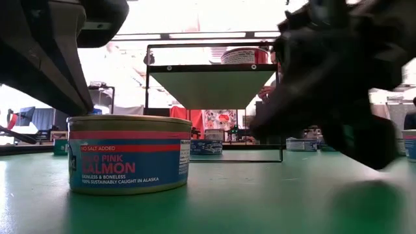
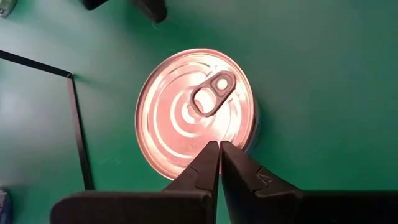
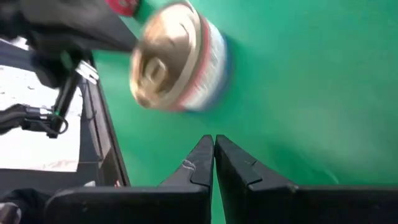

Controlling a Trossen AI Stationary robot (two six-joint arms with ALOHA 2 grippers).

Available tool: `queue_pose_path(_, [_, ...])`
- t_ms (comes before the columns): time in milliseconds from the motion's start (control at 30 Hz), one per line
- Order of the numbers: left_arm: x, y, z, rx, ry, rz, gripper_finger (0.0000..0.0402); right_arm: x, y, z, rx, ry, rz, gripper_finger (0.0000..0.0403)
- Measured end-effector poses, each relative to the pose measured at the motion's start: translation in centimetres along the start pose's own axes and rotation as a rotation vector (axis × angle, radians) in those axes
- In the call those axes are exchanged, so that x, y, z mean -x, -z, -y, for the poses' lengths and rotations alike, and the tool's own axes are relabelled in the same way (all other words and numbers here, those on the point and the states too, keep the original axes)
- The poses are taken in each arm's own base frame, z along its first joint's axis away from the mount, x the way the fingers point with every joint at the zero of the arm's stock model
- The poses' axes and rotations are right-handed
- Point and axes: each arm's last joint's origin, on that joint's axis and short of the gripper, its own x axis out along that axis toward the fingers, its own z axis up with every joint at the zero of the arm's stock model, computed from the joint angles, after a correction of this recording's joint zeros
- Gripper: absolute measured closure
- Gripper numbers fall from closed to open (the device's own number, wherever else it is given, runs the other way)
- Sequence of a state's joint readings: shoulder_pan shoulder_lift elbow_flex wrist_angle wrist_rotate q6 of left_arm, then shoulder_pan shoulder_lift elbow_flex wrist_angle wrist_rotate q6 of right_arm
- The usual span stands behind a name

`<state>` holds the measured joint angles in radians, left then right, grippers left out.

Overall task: Stack canned seafood by type on shelf
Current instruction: Stack the top left dark blue tuna can on top of the dark blue tuna can on the shelf

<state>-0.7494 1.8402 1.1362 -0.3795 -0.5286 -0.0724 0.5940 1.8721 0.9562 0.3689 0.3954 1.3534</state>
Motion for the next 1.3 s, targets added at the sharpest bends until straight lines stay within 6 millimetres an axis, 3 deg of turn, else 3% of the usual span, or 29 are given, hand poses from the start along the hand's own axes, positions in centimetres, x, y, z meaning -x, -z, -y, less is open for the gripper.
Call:
queue_pose_path(167, [-0.4,0.2,0.4,0.022,0.004,-0.010,0.0401,-0.8,-1.1,-0.3,0.003,-0.002,0.012,0.0386])
queue_pose_path(300, [-0.4,0.4,0.7,0.032,0.000,-0.010,0.0401,-0.9,-1.4,-0.4,0.025,-0.011,0.003,0.0354])
queue_pose_path(633, [-1.3,2.3,1.4,0.034,0.025,-0.080,0.0402,-1.2,-1.8,-0.9,0.028,-0.023,0.019,0.0196])
queue_pose_path(900, [-1.1,1.9,1.3,0.048,0.016,-0.048,0.0402,-2.3,-3.1,-2.9,0.125,0.022,0.024,0.0091])
queue_pose_path(1067, [-1.0,1.8,1.2,0.050,0.016,-0.044,0.0401,-2.6,-3.5,-5.0,0.159,0.107,-0.031,0.0063])
queue_pose_path(1300, [-0.8,1.8,1.4,0.059,0.018,-0.034,0.0401,-1.9,-4.0,-8.3,0.165,0.156,-0.019,0.0058])
